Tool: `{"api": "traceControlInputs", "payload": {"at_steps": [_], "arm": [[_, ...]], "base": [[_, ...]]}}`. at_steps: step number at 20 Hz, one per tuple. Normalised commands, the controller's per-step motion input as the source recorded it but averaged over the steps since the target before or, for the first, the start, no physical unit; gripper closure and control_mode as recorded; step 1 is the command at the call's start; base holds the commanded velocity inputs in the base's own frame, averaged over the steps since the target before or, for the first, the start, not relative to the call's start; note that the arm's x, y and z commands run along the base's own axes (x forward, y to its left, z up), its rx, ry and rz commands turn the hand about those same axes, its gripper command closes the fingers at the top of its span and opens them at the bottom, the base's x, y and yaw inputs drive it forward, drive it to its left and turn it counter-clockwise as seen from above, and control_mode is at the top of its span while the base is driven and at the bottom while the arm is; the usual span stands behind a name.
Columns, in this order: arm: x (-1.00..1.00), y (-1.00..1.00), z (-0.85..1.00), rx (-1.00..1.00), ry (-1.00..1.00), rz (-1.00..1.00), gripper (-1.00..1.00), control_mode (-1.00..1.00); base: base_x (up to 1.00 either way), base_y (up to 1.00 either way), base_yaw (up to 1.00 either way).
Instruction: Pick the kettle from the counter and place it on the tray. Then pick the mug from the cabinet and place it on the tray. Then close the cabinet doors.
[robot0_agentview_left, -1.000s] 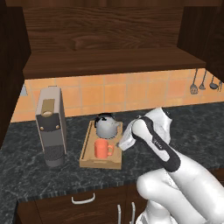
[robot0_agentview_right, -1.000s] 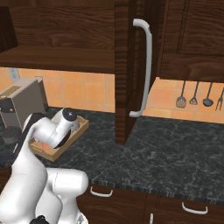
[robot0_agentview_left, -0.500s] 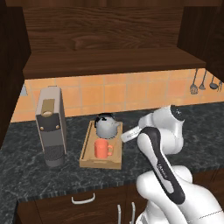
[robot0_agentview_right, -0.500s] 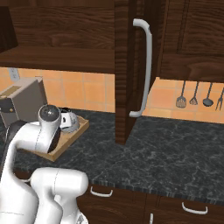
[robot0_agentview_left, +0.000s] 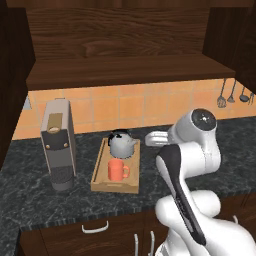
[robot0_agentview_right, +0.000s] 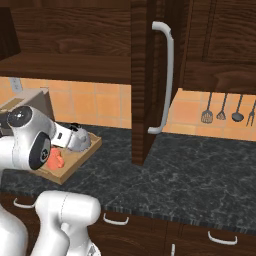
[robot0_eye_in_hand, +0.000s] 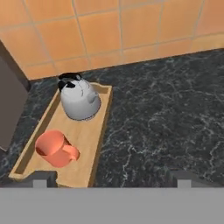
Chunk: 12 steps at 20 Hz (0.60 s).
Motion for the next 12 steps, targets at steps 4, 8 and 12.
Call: {"api": "traceControlInputs", "payload": {"at_steps": [4, 8, 12], "arm": [[-0.49, -0.3, 0.08, 0.09, -0.06, -0.52, -1.0, -1.0], [-0.52, -0.33, 0.11, 0.13, -0.12, -0.41, -1.0, -1.0], [-0.49, -0.29, 0.06, 0.07, -0.09, -0.34, -1.0, -1.0]], "base": [[0.0, 0.0, 0.0], [0.0, 0.0, 0.0], [0.0, 0.0, 0.0]]}}
